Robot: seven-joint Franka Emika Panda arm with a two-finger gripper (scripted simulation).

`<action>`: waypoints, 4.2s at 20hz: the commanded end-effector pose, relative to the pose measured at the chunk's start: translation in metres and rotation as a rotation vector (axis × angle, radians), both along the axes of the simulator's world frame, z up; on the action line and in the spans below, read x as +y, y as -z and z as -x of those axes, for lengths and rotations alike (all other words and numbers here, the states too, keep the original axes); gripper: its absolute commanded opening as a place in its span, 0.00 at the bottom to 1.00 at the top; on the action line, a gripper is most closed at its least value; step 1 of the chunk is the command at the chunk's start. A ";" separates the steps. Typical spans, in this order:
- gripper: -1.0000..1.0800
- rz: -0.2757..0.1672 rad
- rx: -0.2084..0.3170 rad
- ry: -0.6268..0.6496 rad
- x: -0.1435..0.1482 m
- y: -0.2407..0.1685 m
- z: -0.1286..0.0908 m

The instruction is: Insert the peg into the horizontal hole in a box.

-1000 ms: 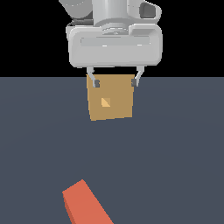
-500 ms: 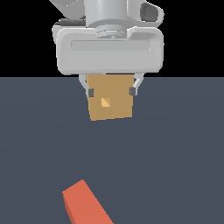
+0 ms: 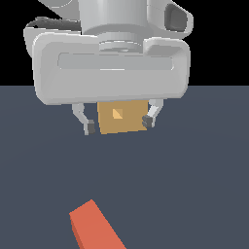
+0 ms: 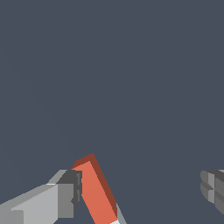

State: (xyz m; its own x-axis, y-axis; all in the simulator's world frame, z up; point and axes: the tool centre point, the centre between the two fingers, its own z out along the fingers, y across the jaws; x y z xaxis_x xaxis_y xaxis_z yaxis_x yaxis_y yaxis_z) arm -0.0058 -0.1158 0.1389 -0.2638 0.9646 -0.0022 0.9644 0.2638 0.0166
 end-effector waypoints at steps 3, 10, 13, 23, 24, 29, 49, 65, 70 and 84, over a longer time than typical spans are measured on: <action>0.96 0.001 0.002 -0.073 -0.029 0.012 0.000; 0.96 0.002 0.007 -0.189 -0.075 0.032 -0.006; 0.96 0.002 0.008 -0.242 -0.095 0.040 -0.011; 0.96 0.005 0.014 -0.381 -0.148 0.063 -0.030; 0.96 0.005 0.014 -0.390 -0.151 0.065 -0.032; 0.96 0.006 0.015 -0.424 -0.163 0.070 -0.038; 0.96 0.006 0.016 -0.437 -0.167 0.114 -0.040; 0.00 0.006 0.016 -0.438 -0.167 0.122 -0.042; 0.00 0.005 0.016 -0.436 -0.165 0.122 -0.041; 0.00 0.005 0.016 -0.363 -0.117 0.112 -0.026</action>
State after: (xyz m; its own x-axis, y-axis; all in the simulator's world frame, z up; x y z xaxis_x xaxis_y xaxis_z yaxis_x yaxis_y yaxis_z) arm 0.0218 -0.2420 0.0237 -0.5990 0.8007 0.0027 0.8007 0.5990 -0.0020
